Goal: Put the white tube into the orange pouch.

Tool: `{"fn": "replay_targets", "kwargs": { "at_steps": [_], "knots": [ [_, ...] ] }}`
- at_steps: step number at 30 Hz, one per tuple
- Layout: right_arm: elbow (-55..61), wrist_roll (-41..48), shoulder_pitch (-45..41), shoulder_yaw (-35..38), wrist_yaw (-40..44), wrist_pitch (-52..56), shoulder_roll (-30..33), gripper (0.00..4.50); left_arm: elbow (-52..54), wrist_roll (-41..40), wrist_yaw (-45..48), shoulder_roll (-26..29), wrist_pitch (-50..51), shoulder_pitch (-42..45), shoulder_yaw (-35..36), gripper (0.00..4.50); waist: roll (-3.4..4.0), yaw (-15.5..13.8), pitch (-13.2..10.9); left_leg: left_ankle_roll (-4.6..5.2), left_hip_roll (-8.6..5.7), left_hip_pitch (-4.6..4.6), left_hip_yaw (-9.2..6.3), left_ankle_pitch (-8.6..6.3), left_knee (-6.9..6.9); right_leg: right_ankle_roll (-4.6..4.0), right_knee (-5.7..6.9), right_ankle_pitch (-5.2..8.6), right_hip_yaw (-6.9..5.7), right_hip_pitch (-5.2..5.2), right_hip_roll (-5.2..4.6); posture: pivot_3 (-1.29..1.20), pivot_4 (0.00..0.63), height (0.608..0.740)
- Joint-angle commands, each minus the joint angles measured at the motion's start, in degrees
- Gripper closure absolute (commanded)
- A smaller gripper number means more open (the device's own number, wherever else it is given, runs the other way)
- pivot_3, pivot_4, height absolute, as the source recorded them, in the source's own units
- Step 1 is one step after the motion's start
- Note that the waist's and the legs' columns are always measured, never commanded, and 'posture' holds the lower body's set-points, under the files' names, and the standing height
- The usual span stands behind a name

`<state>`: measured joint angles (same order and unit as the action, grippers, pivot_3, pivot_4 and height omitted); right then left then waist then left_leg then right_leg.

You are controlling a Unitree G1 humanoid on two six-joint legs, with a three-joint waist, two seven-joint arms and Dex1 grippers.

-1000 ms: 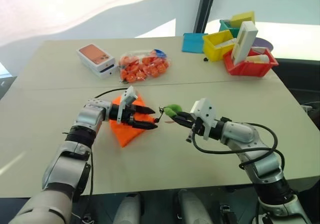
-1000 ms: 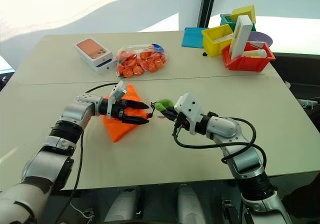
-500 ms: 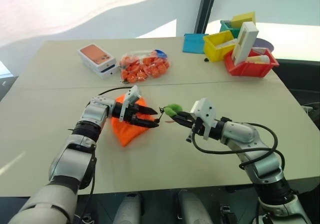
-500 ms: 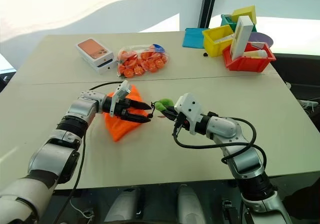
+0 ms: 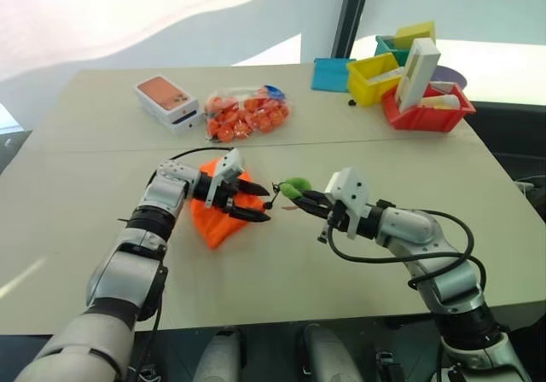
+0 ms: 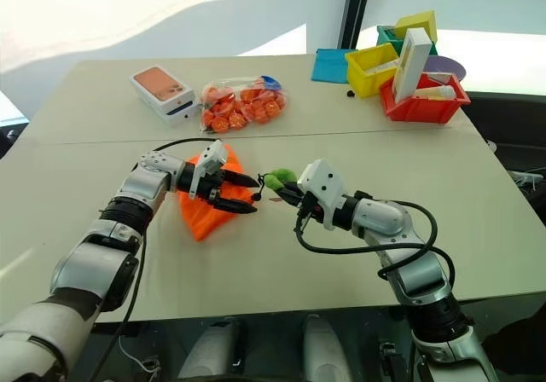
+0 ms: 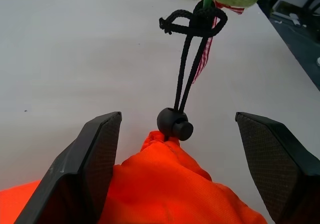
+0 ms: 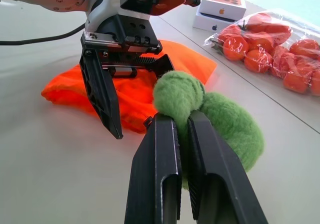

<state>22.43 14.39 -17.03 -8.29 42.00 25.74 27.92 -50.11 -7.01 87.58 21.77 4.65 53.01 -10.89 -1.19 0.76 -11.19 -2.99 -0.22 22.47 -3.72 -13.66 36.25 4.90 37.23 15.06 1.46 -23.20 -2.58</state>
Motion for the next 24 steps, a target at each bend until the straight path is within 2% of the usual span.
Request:
{"fn": "replay_targets", "kwargs": {
  "at_steps": [1,4,5,11,14,16,18,19,24],
  "knots": [
    [3.09,-0.01,-0.10,-0.09,-0.06,-1.16,0.47,4.50,-1.62,1.38,-0.04,-0.61,-0.10,0.12,-0.74,0.59,0.00,0.02,0.00,0.00,0.00,0.00,0.00,0.00,0.00,0.00,0.00,0.00,0.00,0.00,0.00,0.00,0.150,0.740],
    [3.12,-0.24,-0.04,-0.26,-0.11,-1.23,0.50,4.50,-1.95,1.82,-0.07,-0.69,-0.69,0.30,-0.85,1.39,0.00,0.02,0.00,0.00,0.00,-0.01,0.00,0.00,0.00,0.00,0.01,0.00,0.00,0.00,0.00,0.00,0.150,0.740],
    [3.08,-0.30,-0.05,-0.29,-0.13,-1.25,0.50,4.50,-2.01,1.95,-0.04,-0.70,-0.89,0.33,-0.88,1.85,0.00,0.01,0.00,0.00,0.00,-0.01,0.00,0.00,0.00,0.00,0.01,0.00,0.00,0.00,0.00,0.00,0.150,0.740],
    [2.78,-0.08,0.00,0.63,-1.13,-1.08,-0.31,4.50,-0.17,2.11,-2.75,-0.47,-5.49,-0.49,0.57,1.85,0.00,0.05,0.00,0.00,0.00,-0.01,-0.01,0.00,0.00,0.00,0.02,0.00,0.00,0.00,0.00,0.00,0.150,0.740],
    [2.68,2.05,0.41,2.48,-2.62,-0.18,-2.01,4.50,6.58,2.07,-3.78,1.32,-7.82,-3.82,0.63,1.85,0.00,0.08,0.00,0.00,0.01,-0.01,-0.02,0.00,-0.01,0.00,0.02,0.00,0.01,-0.01,0.00,0.00,0.150,0.740],
    [2.63,3.25,0.79,3.36,-3.42,0.27,-3.04,4.50,11.99,1.82,-5.50,2.46,-7.57,-6.55,0.96,1.33,0.00,0.24,0.00,0.00,0.03,-0.01,-0.03,0.00,-0.03,0.00,0.02,0.00,0.01,-0.03,0.01,0.00,0.150,0.740],
    [2.50,4.01,1.07,3.73,-3.92,0.50,-3.66,4.50,18.19,1.09,-8.89,2.75,-7.39,-9.55,2.10,0.57,0.01,0.34,0.00,0.00,0.04,0.00,-0.03,0.00,-0.06,0.00,0.02,0.00,0.01,-0.06,0.01,0.00,0.150,0.740],
    [2.62,4.24,1.25,3.84,-4.03,0.57,-3.71,4.50,20.36,0.82,-9.94,2.86,-7.02,-10.58,2.29,0.01,0.01,0.28,0.00,0.00,0.06,0.00,-0.03,0.00,-0.08,0.00,0.03,0.00,0.02,-0.07,0.00,0.00,0.150,0.740],
    [1.88,8.08,2.49,5.95,-4.86,2.79,-5.14,4.50,44.49,4.84,-30.99,-0.10,-6.65,-24.86,5.69,0.01,0.01,0.04,0.00,0.00,0.16,0.04,-0.06,0.00,-0.08,0.00,0.02,0.00,0.04,-0.08,-0.11,0.00,0.150,0.740]
  ]
}}
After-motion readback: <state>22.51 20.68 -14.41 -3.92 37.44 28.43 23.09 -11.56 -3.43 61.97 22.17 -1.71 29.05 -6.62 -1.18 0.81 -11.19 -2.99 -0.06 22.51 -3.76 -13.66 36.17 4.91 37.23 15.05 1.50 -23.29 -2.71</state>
